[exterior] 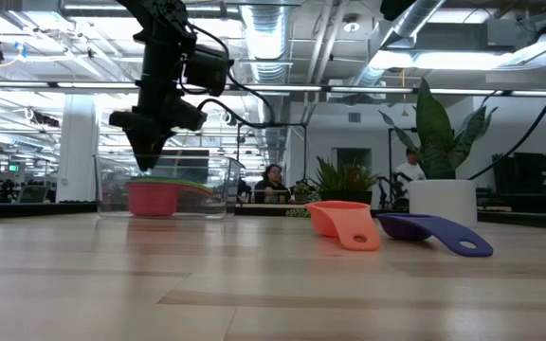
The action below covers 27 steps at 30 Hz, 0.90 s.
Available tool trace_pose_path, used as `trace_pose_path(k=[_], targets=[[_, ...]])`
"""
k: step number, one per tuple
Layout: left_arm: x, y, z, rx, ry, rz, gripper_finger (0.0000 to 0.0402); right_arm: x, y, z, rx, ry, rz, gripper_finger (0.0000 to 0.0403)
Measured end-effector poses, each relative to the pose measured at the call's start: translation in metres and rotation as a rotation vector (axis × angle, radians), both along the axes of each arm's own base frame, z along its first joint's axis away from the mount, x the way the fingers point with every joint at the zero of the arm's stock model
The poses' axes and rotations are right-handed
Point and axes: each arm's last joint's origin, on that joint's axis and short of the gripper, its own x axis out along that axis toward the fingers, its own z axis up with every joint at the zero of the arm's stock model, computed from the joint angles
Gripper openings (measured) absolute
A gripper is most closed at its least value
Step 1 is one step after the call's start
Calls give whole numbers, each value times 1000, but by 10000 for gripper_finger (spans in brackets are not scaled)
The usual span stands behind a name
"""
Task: Nest measuring cups in basket
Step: Stack the light blue measuring cup on top of the green measuring cup in the transparent bin
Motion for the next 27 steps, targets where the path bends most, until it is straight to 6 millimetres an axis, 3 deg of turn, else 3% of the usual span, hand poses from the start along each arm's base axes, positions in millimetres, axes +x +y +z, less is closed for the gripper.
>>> trace_pose_path(k=[9,20,27], targets=[[-2,2,1,51,9,69,128,0,0,0,0,0,0,118],[7,28,1,38,-254,205,126,3,1,1,15,-30,0,118],[4,45,2,70,-322,259,68,3,1,1,7,-23,9,118]])
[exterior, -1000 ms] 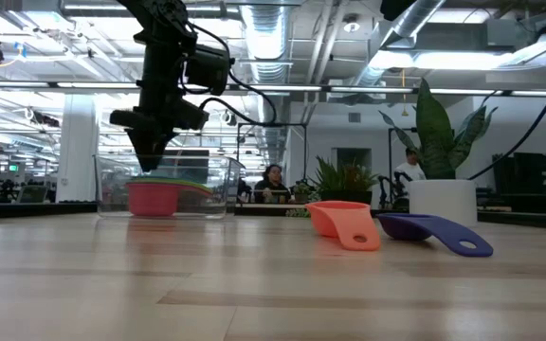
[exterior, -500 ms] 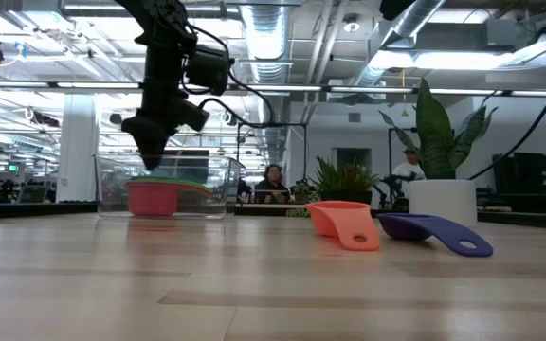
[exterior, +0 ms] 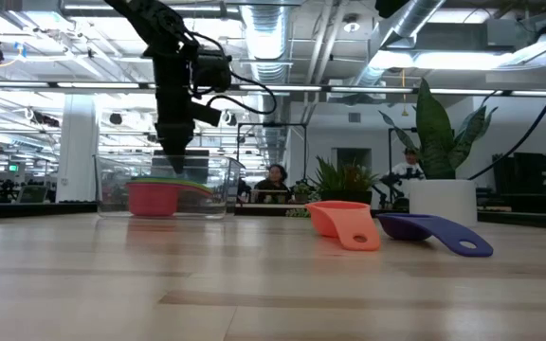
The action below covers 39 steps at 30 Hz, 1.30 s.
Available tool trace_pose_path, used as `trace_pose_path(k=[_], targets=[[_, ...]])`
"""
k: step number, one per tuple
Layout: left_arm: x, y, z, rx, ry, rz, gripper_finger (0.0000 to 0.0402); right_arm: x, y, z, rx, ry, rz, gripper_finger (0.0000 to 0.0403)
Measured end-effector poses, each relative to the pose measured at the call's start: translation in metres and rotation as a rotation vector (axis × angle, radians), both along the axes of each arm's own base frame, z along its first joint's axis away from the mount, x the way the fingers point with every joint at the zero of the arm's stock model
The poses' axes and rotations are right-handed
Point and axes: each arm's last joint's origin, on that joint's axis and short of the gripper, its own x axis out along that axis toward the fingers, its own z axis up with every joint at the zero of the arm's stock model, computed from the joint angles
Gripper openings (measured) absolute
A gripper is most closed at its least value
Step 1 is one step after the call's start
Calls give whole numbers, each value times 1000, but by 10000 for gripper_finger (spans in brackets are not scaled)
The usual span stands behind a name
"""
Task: Nest measuring cups in basket
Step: Stack the light blue measuring cup on top of the green measuring cup in the transparent bin
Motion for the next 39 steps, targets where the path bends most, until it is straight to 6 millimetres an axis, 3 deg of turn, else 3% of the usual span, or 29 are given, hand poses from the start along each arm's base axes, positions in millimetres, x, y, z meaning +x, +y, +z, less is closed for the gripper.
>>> trace_pose_path(k=[5,18,26,39], targets=[[-8,12,0,-4,-25,98,7,1,-1,0,-21,17,25,118],[-8,28,10,-19,-134,151,0,7,-16,0,-31,27,-5,118],[-1,34,-13,-50,-46,165,0,6,-16,0,-30,28,-3,118],[1,31,-14,-101,-70,148,0,4,-11,0,-30,34,13,118]])
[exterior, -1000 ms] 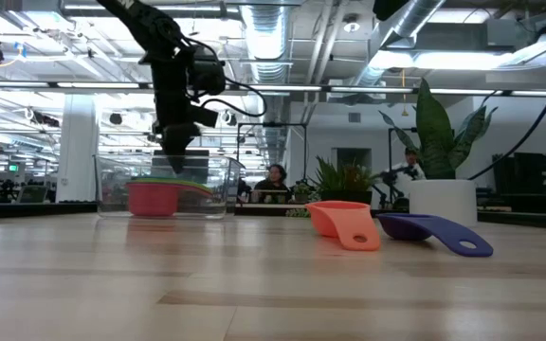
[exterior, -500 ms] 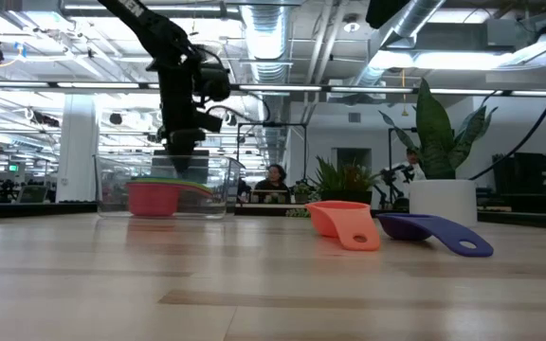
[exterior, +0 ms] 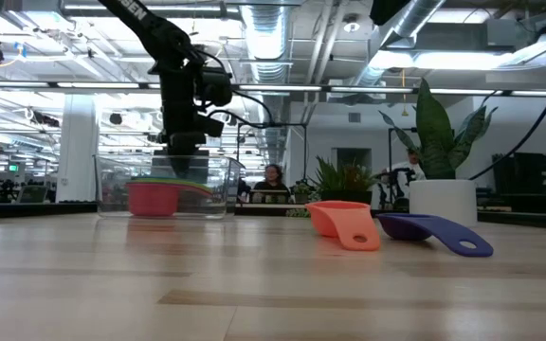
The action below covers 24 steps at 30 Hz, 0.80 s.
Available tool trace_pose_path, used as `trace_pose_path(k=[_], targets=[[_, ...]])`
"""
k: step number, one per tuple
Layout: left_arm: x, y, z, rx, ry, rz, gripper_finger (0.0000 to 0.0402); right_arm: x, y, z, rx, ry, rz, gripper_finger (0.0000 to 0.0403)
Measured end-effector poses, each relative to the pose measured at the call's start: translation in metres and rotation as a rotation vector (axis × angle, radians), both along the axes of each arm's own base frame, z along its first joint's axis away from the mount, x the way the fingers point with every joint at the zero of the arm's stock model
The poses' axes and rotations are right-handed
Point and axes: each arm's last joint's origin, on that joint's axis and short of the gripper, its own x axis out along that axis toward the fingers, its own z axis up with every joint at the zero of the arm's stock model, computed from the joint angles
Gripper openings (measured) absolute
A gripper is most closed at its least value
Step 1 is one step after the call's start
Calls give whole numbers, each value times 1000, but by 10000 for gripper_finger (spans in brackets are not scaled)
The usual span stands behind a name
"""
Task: Nest measuring cups in basket
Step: Stack the light blue measuring cup on top of the green measuring cup in the transparent bin, then move the orange measuring cup to the top of the table
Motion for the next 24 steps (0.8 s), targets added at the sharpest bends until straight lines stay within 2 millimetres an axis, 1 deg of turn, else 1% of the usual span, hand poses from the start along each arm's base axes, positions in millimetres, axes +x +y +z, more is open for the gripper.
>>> trace_pose_path(k=[12,17,19,20,22,24], targets=[[8,-10,0,-19,-16,-33,0,0,0,0,1,-1,0,118],[8,-11,1,30,19,-9,0,0,0,0,1,-1,0,118],[9,-9,8,52,31,5,0,0,0,0,1,-1,-1,118],[11,-8,14,64,30,13,0,0,0,0,1,-1,-1,118],[13,-7,31,74,35,34,0,0,0,0,1,-2,-1,118],[15,-10,52,76,50,61,0,0,0,0,1,-1,-1,118]])
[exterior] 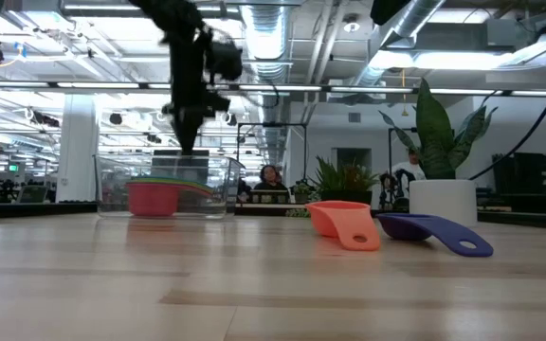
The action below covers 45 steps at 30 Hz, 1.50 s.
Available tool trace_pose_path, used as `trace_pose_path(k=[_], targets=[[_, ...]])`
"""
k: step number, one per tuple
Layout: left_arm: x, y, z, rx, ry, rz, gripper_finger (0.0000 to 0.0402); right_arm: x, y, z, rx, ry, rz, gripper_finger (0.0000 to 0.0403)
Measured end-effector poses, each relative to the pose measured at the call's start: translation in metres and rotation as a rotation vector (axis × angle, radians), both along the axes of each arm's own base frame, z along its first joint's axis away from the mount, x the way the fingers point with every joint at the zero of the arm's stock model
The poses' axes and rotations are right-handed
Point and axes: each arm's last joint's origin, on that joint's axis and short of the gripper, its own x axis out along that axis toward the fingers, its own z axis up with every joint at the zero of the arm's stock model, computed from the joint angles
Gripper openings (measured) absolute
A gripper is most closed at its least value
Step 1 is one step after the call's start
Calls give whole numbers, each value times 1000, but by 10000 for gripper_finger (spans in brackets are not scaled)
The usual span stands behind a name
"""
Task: Nest measuring cups in basket
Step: Move the orange measuring cup to the top of the table
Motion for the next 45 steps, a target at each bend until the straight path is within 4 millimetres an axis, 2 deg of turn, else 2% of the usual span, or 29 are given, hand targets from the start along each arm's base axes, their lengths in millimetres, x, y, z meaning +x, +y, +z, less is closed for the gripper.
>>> trace_pose_path(k=[3,8,11,14,19,24,27,30,34,39,45], targets=[[1,-14,35,-38,17,63,0,0,0,0,2,-2,-3,118],[4,-59,82,-161,24,135,0,0,0,0,1,1,-1,118],[12,-91,95,-257,-96,89,0,-1,0,0,-6,16,2,118],[13,-131,104,-363,-123,8,0,-3,0,-1,-11,33,5,118],[14,-202,103,-310,-94,-120,0,-4,8,-1,-1,16,30,118],[0,-267,81,-184,-17,-198,0,6,18,-16,10,-7,87,118],[-14,-293,63,-167,25,-140,0,15,19,-34,41,16,109,118],[-33,-311,43,-146,79,-96,0,22,19,-54,80,82,90,118],[-58,-321,18,-131,76,-33,0,40,16,-76,158,92,7,118],[-78,-325,-9,-201,-64,23,0,68,4,-102,266,45,-99,118],[-89,-322,-32,-237,-159,19,0,86,-18,-127,375,-26,-407,118]])
